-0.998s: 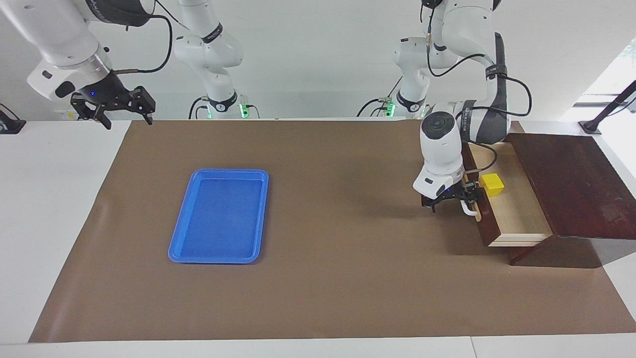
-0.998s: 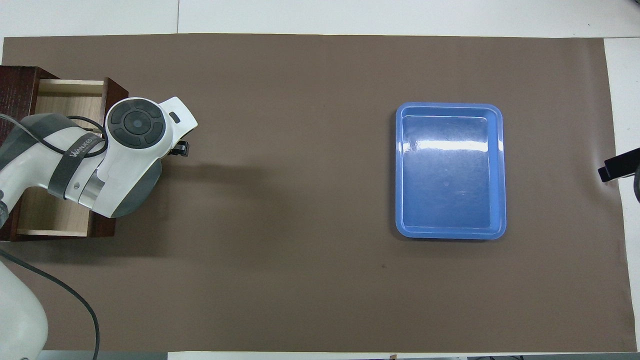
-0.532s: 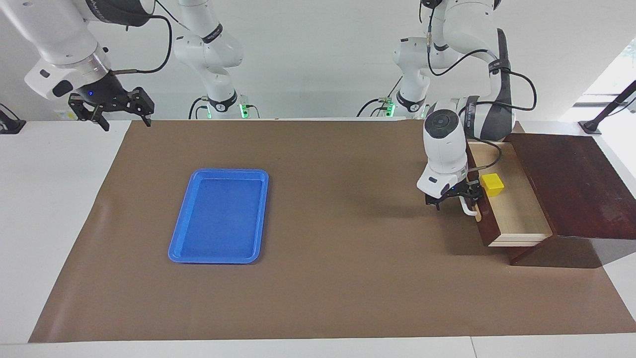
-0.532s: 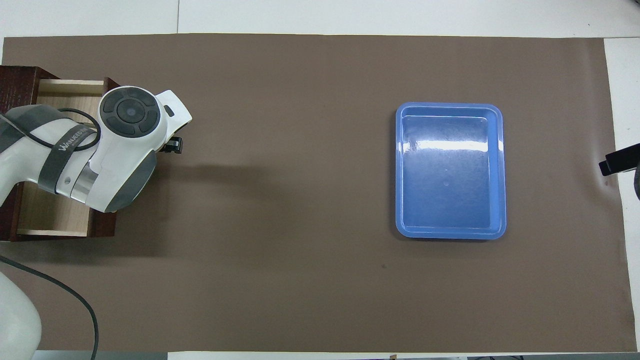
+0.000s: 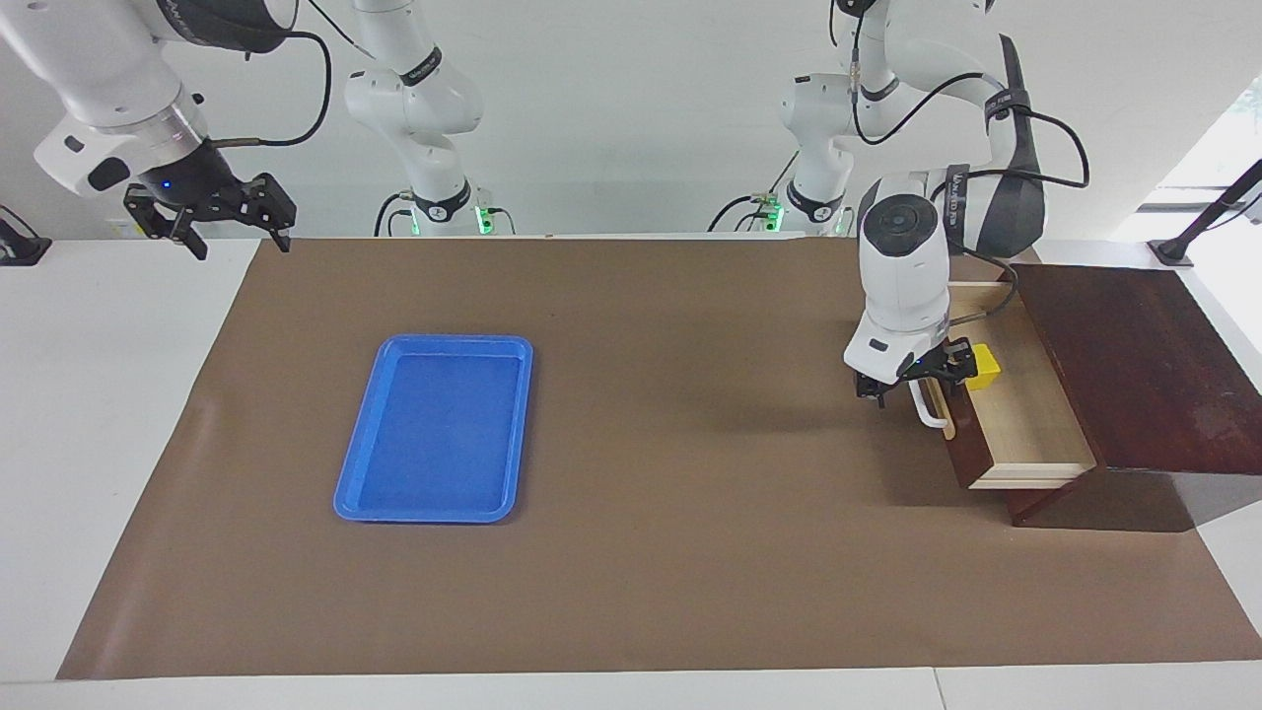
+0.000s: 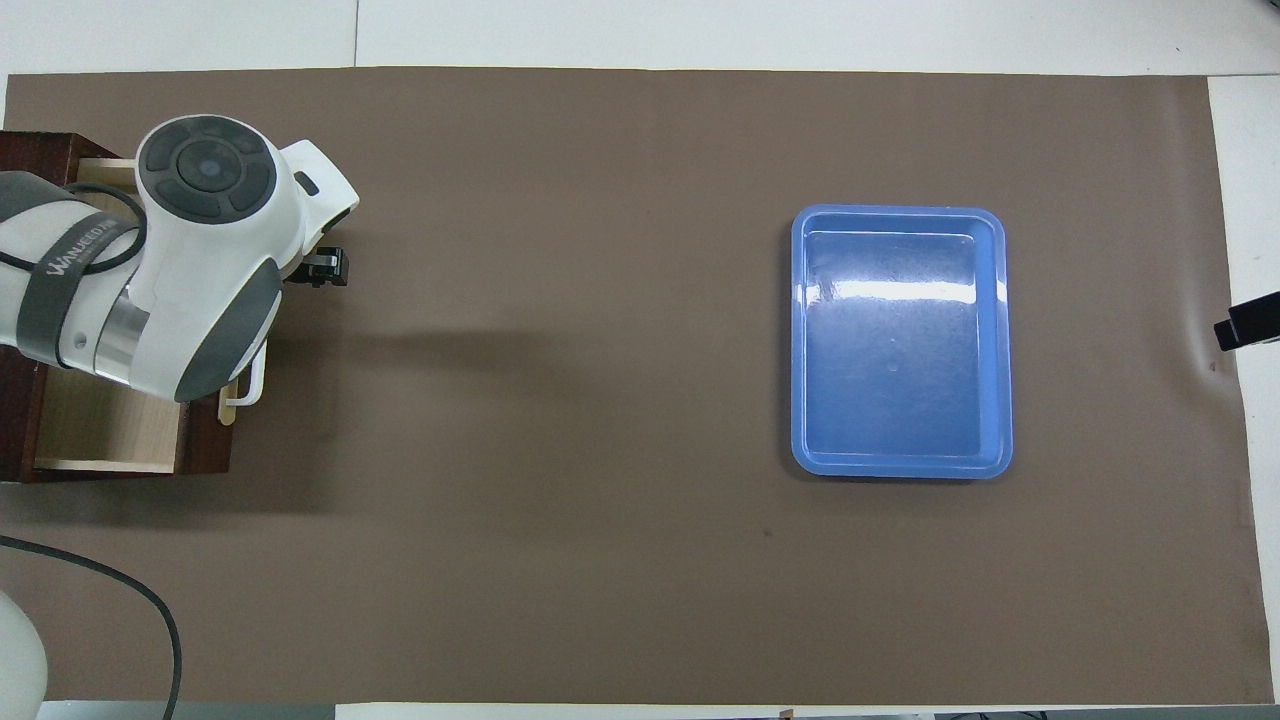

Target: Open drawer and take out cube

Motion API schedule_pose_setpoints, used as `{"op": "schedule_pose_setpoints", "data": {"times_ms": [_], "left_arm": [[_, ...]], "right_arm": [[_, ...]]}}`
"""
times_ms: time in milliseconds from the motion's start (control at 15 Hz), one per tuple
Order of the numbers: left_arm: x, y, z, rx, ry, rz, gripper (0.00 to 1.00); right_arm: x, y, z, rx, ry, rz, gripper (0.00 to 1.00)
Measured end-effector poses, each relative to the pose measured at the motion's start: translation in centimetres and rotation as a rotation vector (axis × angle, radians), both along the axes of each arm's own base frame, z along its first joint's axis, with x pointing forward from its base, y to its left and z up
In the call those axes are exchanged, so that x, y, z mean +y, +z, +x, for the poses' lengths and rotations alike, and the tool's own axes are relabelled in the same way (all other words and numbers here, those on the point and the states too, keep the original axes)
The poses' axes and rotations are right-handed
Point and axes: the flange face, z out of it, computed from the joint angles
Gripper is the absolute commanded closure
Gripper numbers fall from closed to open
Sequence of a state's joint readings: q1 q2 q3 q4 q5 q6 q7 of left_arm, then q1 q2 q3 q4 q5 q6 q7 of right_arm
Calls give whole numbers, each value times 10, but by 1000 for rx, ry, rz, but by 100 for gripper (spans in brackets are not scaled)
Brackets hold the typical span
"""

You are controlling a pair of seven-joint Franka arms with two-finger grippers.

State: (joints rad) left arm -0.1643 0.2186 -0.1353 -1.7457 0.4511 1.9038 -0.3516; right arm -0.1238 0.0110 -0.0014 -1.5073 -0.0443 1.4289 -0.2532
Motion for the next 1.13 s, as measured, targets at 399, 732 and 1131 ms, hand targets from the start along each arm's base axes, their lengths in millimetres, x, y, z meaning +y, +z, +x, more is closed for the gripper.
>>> {"op": "schedule_pose_setpoints", "data": {"times_ms": [399, 732, 1131], "left_arm": [[8, 79, 5, -19, 109, -105, 0], [73, 117, 6, -57, 268, -211, 0], [122, 115, 8, -139, 737, -320, 0]], "right_arm": [[-14, 0, -1, -9, -30, 23, 0], [-14, 0, -1, -10, -30, 23, 0], [-13, -1, -1, -8, -27, 23, 0]]}}
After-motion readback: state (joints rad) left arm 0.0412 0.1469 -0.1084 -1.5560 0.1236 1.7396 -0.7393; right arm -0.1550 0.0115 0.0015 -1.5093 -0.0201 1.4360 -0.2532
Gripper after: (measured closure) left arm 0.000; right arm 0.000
